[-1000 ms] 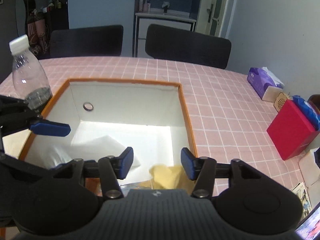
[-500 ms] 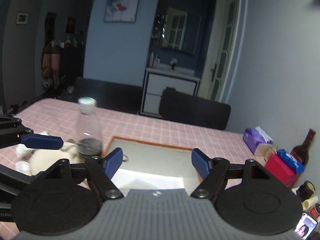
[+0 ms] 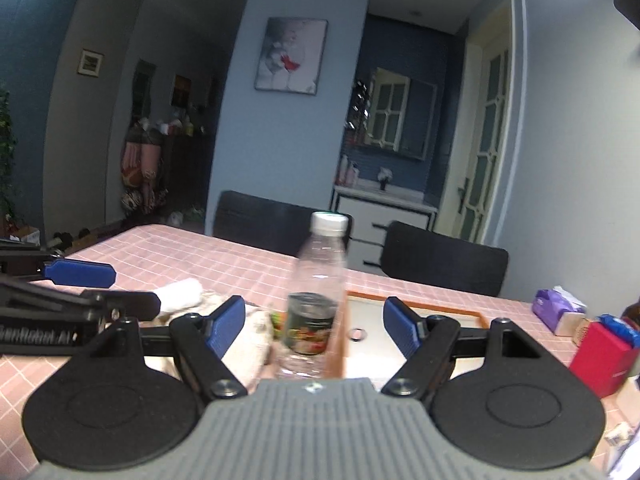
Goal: Organize soft objects
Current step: 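Move both tools back toward the white cloths and round pad, then grasp the foil bundle with the left tool while the right tool grasps the white round pad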
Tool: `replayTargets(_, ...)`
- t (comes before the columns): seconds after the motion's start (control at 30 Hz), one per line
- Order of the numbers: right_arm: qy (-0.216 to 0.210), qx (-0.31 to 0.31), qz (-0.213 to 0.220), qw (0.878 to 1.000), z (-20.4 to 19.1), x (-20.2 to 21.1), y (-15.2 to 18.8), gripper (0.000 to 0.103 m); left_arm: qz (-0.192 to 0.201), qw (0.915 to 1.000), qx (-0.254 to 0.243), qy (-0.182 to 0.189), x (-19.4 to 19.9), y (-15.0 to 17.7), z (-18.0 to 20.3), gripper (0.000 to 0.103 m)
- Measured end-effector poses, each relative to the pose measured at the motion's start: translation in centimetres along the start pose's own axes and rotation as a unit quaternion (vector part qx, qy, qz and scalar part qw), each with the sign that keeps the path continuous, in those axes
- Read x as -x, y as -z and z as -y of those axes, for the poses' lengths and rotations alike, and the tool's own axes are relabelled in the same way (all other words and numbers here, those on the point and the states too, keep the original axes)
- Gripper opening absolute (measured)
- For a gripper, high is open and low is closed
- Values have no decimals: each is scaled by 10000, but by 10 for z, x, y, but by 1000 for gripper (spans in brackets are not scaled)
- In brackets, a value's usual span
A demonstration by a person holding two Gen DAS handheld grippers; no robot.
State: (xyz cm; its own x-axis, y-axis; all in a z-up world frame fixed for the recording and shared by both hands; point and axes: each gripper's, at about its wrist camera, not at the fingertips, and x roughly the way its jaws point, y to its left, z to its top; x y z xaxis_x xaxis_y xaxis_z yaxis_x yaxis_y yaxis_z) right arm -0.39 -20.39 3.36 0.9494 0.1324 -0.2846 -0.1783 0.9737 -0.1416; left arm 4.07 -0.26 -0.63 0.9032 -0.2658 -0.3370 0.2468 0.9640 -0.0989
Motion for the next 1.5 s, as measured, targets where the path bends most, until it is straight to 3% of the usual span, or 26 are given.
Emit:
replayTargets(0.17, -37, 73, -33, 10000, -40, -16, 28, 75, -363, 9983, 296, -359, -7, 25, -36, 69)
replayTargets(0.53, -295, 25, -679, 9972, -74, -68, 58, 75, -777, 9947, 583, -336, -23, 52, -80, 69)
replayTargets(0.8, -437, 256, -1251, 9908, -88, -108, 71, 76, -1196, 9926, 43, -224, -54, 59, -81, 77)
replayTargets(1.0, -535, 87, -1557, 9863, -82, -128, 76, 76, -1134, 9899, -854, -17, -63, 52, -74, 87)
replayTargets(1.1, -519, -9, -1647, 9850, -77, -138, 76, 76, -1069, 9873, -1167, -133, -66, 45, -74, 87)
replayTargets(1.27, -695, -291, -1506, 9857, -75, -143, 62, 74, -1063, 9864, -1228, -264, -77, 28, -85, 86)
replayTargets(1.37, -779, -180, -1411, 9868, -84, -146, 55, 74, -1291, 9779, -1541, -574, -93, 22, -87, 78)
replayTargets(1.5, -833, -211, -1453, 9856, -90, -157, 51, 75, -1455, 9690, -1930, -505, -112, 20, -86, 73)
